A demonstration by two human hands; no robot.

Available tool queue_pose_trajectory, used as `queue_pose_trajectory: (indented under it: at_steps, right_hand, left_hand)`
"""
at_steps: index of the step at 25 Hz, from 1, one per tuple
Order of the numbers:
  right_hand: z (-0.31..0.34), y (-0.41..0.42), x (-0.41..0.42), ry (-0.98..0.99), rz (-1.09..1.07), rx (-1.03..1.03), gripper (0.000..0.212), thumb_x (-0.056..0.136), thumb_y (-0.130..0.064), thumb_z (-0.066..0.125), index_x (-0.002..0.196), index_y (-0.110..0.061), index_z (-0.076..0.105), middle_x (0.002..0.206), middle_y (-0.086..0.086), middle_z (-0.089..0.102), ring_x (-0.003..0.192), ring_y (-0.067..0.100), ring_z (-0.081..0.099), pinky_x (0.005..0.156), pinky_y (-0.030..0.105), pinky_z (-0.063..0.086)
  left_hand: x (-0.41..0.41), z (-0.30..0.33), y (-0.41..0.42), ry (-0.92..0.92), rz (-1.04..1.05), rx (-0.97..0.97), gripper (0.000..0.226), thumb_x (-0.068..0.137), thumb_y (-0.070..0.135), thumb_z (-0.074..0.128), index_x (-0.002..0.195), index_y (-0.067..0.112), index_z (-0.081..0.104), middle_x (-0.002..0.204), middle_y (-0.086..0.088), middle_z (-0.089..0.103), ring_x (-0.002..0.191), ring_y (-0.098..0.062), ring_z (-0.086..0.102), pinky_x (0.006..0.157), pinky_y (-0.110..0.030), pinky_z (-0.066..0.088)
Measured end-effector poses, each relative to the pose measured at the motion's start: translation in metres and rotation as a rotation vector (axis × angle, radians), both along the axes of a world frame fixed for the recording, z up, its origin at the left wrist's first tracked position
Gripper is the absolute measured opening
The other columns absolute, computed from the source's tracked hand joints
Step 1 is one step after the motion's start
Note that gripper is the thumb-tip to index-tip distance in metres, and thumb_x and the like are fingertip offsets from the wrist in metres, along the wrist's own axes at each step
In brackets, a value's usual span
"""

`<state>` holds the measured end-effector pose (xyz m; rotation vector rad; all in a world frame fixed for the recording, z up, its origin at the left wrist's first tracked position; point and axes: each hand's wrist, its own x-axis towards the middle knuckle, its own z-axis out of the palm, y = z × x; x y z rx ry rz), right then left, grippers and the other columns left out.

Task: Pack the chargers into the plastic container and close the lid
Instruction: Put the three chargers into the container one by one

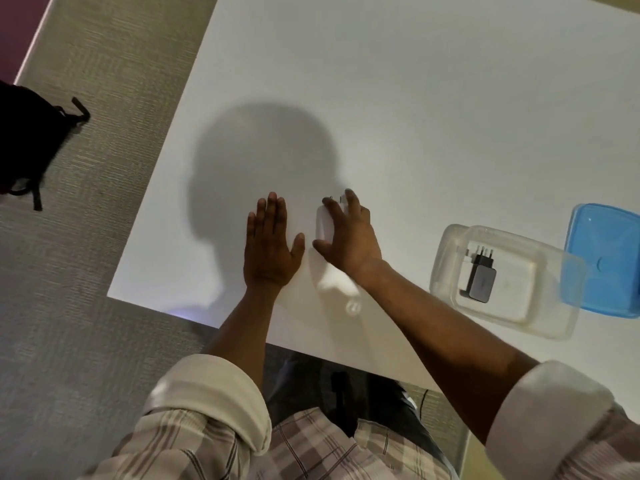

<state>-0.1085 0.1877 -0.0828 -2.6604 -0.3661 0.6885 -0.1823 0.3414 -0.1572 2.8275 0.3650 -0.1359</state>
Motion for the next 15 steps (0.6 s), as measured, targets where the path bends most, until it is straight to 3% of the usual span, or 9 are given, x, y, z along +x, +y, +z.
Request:
queue_pose_trajectory:
  at_steps: [3, 6, 8, 12, 15]
  right_hand:
    - [0.001, -0.023, -0.029, -0.056, -0.007, -0.035, 0.073, 0.083, -0.048, 0.067, 0.146, -0.027, 0.037, 0.161, 0.012, 0.019, 0.135, 0.035, 0.038, 0.1, 0.045, 0.047]
    - [0.003, -0.044, -0.052, -0.111, -0.02, -0.117, 0.064, 0.087, -0.028, 0.062, 0.145, -0.026, 0.037, 0.155, 0.012, 0.027, 0.113, 0.037, 0.053, 0.078, 0.042, 0.055]
    - [0.004, -0.059, -0.061, -0.089, -0.025, -0.129, 0.065, 0.085, -0.013, 0.057, 0.145, -0.025, 0.037, 0.152, 0.011, 0.028, 0.105, 0.036, 0.054, 0.07, 0.04, 0.055]
    - [0.016, -0.094, -0.065, -0.074, -0.029, -0.134, 0.064, 0.083, -0.007, 0.054, 0.143, -0.019, 0.039, 0.148, 0.012, 0.033, 0.109, 0.036, 0.051, 0.076, 0.041, 0.057]
    - [0.033, -0.112, -0.072, -0.158, -0.037, -0.12, 0.058, 0.085, -0.014, 0.057, 0.14, -0.014, 0.04, 0.142, 0.014, 0.038, 0.109, 0.038, 0.054, 0.081, 0.04, 0.057]
  left_hand:
    - [0.0, 0.002, -0.002, 0.0, -0.004, 0.007, 0.074, 0.098, 0.05, 0.03, 0.158, 0.012, 0.007, 0.168, -0.009, 0.008, 0.155, -0.027, 0.005, 0.127, -0.045, 0.011]
    - [0.001, 0.002, -0.005, -0.014, -0.007, 0.012, 0.072, 0.099, 0.046, 0.031, 0.158, 0.011, 0.008, 0.167, -0.011, 0.008, 0.155, -0.029, 0.005, 0.126, -0.047, 0.011]
    - [0.0, 0.003, -0.011, -0.02, 0.006, -0.009, 0.071, 0.099, 0.042, 0.032, 0.158, 0.01, 0.009, 0.167, -0.013, 0.009, 0.155, -0.031, 0.006, 0.126, -0.049, 0.01]
    - [-0.004, 0.005, -0.055, -0.005, 0.027, -0.034, 0.07, 0.1, 0.039, 0.031, 0.158, 0.008, 0.007, 0.167, -0.015, 0.006, 0.155, -0.033, 0.004, 0.126, -0.049, 0.008]
    - [-0.006, 0.007, -0.1, 0.01, 0.065, -0.047, 0.068, 0.101, 0.035, 0.031, 0.157, 0.006, 0.007, 0.166, -0.018, 0.006, 0.154, -0.035, 0.005, 0.126, -0.05, 0.009]
